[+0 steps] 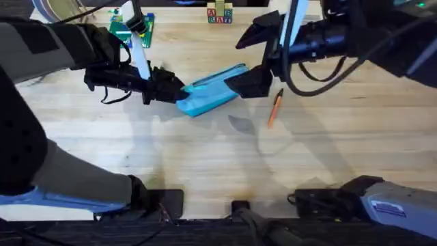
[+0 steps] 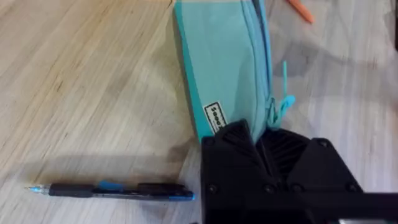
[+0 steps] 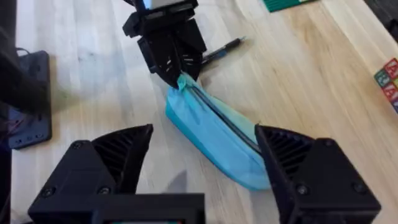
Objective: Unzip the bag, pick up the pens from the table one at a time and place them inside, then zip the bag closed.
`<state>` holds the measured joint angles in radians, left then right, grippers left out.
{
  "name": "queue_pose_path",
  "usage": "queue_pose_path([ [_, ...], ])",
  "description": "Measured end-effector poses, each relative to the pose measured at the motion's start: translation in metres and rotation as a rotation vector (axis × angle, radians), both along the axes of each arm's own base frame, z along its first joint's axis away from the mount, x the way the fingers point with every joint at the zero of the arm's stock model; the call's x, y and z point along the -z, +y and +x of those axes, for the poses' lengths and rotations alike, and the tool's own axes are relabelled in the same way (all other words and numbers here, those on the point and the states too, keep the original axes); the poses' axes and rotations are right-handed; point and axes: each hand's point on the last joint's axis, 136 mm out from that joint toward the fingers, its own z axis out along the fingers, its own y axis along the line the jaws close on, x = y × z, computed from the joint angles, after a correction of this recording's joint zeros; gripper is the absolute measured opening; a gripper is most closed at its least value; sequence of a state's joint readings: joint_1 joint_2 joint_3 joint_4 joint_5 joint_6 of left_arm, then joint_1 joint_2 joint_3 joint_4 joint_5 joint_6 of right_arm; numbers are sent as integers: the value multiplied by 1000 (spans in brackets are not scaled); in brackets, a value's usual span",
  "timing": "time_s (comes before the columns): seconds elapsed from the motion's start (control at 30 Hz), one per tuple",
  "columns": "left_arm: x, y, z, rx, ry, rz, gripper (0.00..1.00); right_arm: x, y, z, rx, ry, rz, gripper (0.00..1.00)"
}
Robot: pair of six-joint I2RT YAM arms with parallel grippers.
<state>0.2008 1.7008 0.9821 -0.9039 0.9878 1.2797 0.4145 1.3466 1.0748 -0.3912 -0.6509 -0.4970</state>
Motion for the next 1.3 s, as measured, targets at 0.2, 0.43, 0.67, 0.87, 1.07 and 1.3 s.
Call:
queue_pose_path([
  [0.2,0,0,0,0,0,0,42,-3,-15,-11,50,7,-56,997],
  [0.43,0,0,0,0,1,0,42,2,-34,-25,104,42,-135,997],
  [0.67,0,0,0,0,0,0,41,8,-51,-37,152,67,-208,997],
  [0.87,0,0,0,0,0,0,42,5,-59,-43,172,60,-229,997],
  [1.07,0,0,0,2,-2,-2,582,4,-61,-42,179,53,-233,997],
  [1.3,0,0,0,0,0,-4,995,4,-61,-43,179,54,-234,997],
])
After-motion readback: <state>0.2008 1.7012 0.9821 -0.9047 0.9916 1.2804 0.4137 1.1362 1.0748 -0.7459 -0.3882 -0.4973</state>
